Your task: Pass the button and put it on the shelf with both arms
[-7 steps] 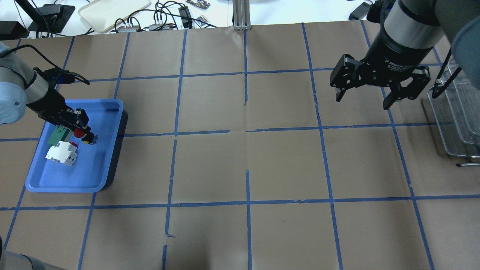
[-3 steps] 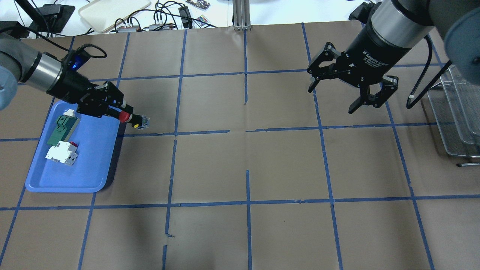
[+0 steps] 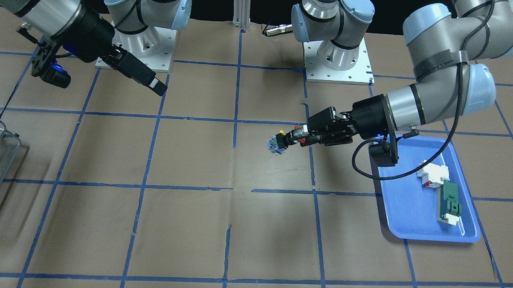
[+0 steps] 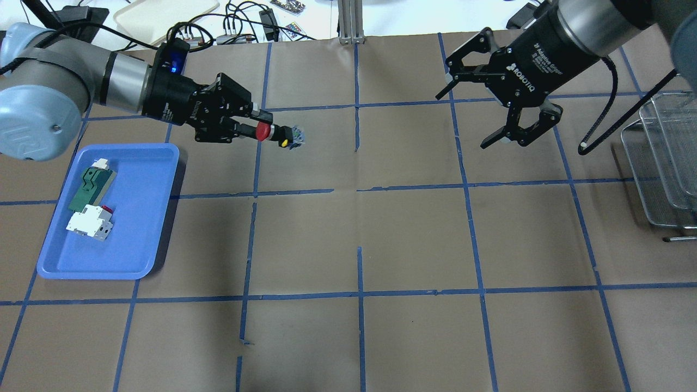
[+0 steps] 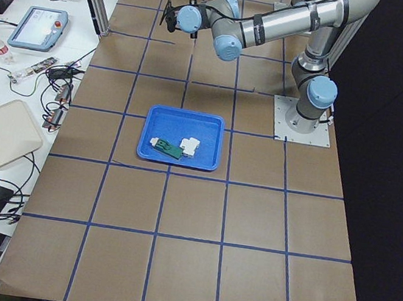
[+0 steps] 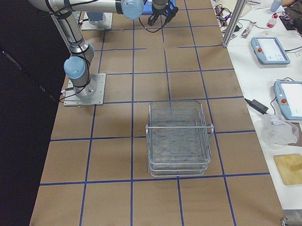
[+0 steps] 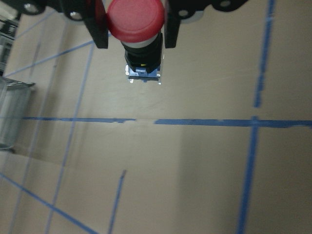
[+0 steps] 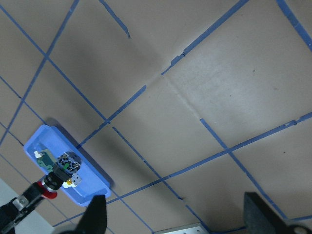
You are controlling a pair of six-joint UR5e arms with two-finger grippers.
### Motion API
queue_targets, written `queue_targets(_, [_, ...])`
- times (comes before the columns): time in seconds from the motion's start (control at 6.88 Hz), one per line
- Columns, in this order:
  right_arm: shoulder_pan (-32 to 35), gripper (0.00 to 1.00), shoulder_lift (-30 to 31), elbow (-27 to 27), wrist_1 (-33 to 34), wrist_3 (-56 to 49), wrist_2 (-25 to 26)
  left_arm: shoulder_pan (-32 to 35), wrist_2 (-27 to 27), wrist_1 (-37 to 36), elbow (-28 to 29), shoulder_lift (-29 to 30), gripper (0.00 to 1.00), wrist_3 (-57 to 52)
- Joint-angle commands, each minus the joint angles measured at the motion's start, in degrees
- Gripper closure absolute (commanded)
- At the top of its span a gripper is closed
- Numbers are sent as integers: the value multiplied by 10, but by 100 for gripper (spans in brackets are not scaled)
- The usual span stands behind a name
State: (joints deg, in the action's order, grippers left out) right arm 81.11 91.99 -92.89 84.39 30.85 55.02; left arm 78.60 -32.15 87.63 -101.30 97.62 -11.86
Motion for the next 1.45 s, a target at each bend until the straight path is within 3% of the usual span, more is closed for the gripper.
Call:
queue_targets(0.0, [-36, 0, -1, 0, -43, 17, -66, 45, 126, -3, 0, -8, 90, 27])
queue_targets(0.15, [-43, 0, 0, 1, -55, 56, -73, 76, 161, -30, 2, -15, 93, 46])
queue_targets(0.44, [-44, 0, 3, 1, -55, 113, -155, 118, 162, -239, -9, 4, 95, 204])
queue_targets(0.73, [-42, 0, 4, 0, -55, 128, -188, 124, 160, -371, -34, 12, 95, 319])
queue_targets(0.87, [-42, 0, 0, 0, -52, 140, -214, 124, 158, -387, -36, 12, 95, 336])
queue_targets(1.31, [-39, 0, 0, -21, -37, 156, -217, 128, 154, -388, -33, 9, 95, 362])
